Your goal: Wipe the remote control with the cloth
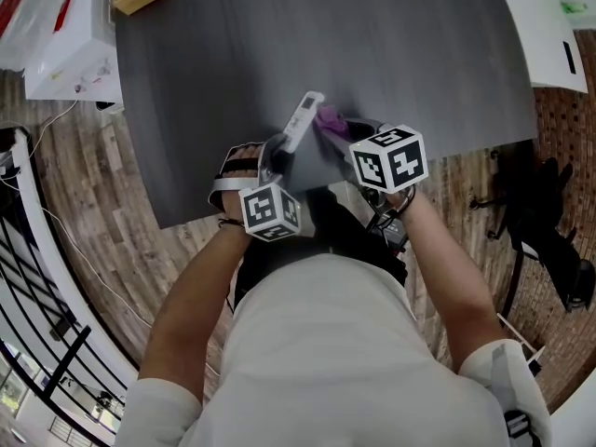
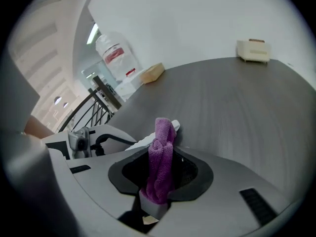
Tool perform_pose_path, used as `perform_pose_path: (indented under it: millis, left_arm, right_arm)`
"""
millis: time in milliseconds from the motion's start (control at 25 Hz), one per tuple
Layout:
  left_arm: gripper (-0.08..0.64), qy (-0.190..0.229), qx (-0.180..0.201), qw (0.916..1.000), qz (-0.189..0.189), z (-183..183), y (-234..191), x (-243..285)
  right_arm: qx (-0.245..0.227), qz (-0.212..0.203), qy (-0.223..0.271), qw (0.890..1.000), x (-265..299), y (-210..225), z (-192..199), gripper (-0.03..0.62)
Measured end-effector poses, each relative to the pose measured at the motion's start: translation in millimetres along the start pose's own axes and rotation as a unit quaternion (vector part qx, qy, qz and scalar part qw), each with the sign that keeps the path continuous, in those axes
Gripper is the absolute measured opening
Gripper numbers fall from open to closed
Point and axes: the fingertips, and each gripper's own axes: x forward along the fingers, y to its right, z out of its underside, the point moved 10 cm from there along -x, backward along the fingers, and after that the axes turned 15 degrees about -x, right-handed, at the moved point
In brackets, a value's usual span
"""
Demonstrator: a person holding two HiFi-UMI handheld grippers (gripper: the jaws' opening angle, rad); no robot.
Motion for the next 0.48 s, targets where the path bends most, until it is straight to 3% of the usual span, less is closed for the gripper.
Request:
perform_pose_path:
  millis: [240, 480]
  left_arm:
    - [0.137, -0.012, 0.012, 0.9988, 0.045, -7.0, 10.2, -4.6]
    - [0.17, 0.001, -0.042, 0.995, 0.091, -10.6, 13.2, -8.9]
  right_arm:
    - [0.024, 0.015, -0.001, 1.0, 2.8, 2.7, 3.1, 0.101]
    - [0.008, 0.038, -0.011, 0.999, 11.6, 0.0, -6.6, 0.101]
